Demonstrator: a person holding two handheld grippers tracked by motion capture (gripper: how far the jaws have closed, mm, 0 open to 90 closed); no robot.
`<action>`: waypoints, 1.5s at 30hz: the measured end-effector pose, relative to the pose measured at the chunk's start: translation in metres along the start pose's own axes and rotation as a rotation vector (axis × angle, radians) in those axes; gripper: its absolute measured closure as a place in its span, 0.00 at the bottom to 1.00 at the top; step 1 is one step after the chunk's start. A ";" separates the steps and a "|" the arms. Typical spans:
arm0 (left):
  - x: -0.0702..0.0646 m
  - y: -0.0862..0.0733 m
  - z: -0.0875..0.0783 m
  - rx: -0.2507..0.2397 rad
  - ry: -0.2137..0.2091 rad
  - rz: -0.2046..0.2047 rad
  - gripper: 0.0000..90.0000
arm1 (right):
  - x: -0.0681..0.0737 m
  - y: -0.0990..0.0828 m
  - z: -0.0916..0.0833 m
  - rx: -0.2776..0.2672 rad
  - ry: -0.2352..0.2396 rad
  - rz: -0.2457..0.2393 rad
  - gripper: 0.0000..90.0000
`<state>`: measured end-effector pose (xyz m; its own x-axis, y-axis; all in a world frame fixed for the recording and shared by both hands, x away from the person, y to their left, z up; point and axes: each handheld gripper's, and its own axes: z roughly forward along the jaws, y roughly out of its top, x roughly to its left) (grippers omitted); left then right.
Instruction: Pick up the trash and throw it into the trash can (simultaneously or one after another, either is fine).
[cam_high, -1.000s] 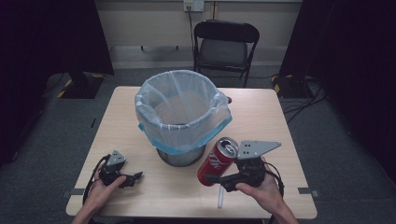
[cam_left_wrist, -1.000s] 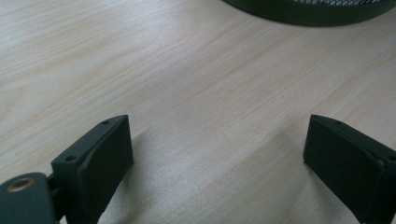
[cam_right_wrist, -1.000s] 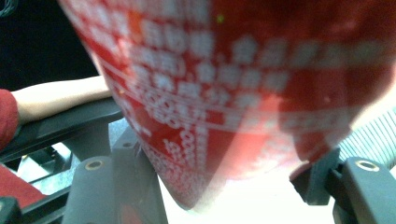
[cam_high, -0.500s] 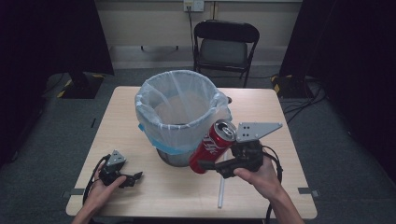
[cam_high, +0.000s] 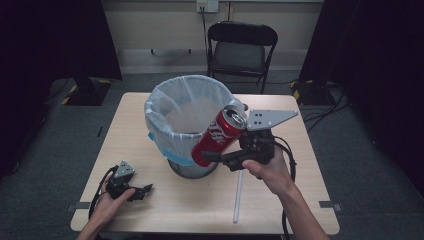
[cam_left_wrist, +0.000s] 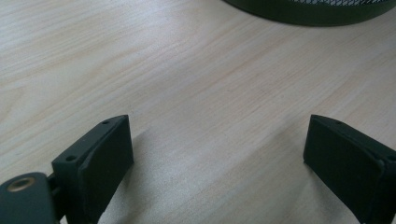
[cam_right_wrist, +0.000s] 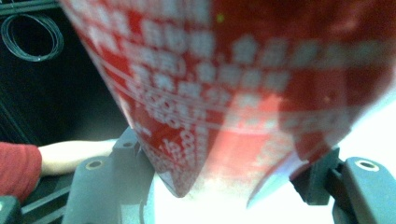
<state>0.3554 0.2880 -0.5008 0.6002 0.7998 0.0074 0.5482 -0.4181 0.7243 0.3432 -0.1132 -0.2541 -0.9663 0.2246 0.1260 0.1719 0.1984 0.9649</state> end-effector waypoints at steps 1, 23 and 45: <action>0.000 0.000 0.000 0.001 0.000 0.000 0.09 | -0.001 0.003 0.001 -0.006 -0.001 -0.002 0.39; 0.000 0.000 0.000 0.001 0.000 0.000 0.09 | -0.053 0.046 0.031 -0.116 -0.073 0.025 0.38; 0.000 0.000 0.000 0.001 -0.002 0.000 0.09 | -0.104 0.048 0.044 -0.022 -0.205 0.125 0.30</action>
<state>0.3554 0.2880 -0.5008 0.6015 0.7989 0.0066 0.5484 -0.4188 0.7238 0.4603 -0.0856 -0.2314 -0.8782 0.4355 0.1980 0.2816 0.1361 0.9498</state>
